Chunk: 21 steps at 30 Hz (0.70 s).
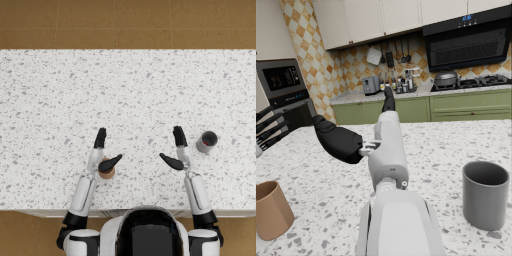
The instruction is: Pick up two cups and pour the berry on the right into the cup on the left
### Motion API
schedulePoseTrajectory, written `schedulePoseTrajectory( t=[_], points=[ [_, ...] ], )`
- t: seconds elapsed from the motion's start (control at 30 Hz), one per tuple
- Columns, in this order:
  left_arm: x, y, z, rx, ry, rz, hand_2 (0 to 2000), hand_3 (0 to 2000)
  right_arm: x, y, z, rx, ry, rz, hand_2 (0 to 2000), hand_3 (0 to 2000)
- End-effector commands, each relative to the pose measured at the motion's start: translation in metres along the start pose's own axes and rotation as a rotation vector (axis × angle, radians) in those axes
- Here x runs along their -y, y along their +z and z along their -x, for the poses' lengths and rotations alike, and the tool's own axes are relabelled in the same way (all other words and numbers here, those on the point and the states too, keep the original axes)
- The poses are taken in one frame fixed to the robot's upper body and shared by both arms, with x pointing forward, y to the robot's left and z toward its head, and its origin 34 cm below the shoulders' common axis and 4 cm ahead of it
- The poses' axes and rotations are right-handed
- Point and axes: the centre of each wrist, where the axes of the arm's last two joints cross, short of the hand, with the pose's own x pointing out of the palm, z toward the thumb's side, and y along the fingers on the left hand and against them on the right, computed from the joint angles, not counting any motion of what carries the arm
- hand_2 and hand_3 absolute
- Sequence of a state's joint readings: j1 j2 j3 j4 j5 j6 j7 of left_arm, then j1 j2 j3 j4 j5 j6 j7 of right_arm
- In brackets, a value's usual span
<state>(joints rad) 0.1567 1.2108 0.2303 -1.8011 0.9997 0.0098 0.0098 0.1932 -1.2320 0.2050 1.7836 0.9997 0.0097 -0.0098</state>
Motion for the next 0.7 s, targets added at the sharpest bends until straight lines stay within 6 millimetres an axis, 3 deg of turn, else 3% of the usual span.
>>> schedulePoseTrajectory(
  t=[0.03,0.2,0.33,0.5,0.7],
  points=[
    [0.005,0.001,-0.001,-0.004,-0.008,-0.001,0,0,-0.005,0.013,0.018,-0.020,-0.074,0.049,0,0],
    [0.028,-0.006,-0.003,-0.170,-0.029,0.045,0,0,-0.021,0.026,0.054,-0.199,-0.249,0.089,0,0],
    [0.043,-0.006,0.011,-0.275,0.021,0.069,0,0,-0.030,0.037,0.073,-0.340,-0.349,0.109,0,0],
    [0.067,-0.003,0.027,-0.331,0.086,0.110,0,0,-0.040,0.027,0.080,-0.474,-0.395,0.044,0,0],
    [0.092,-0.022,0.026,-0.325,0.074,0.234,0,0,-0.051,0.015,0.089,-0.562,-0.442,-0.029,0,0]
  ],
)
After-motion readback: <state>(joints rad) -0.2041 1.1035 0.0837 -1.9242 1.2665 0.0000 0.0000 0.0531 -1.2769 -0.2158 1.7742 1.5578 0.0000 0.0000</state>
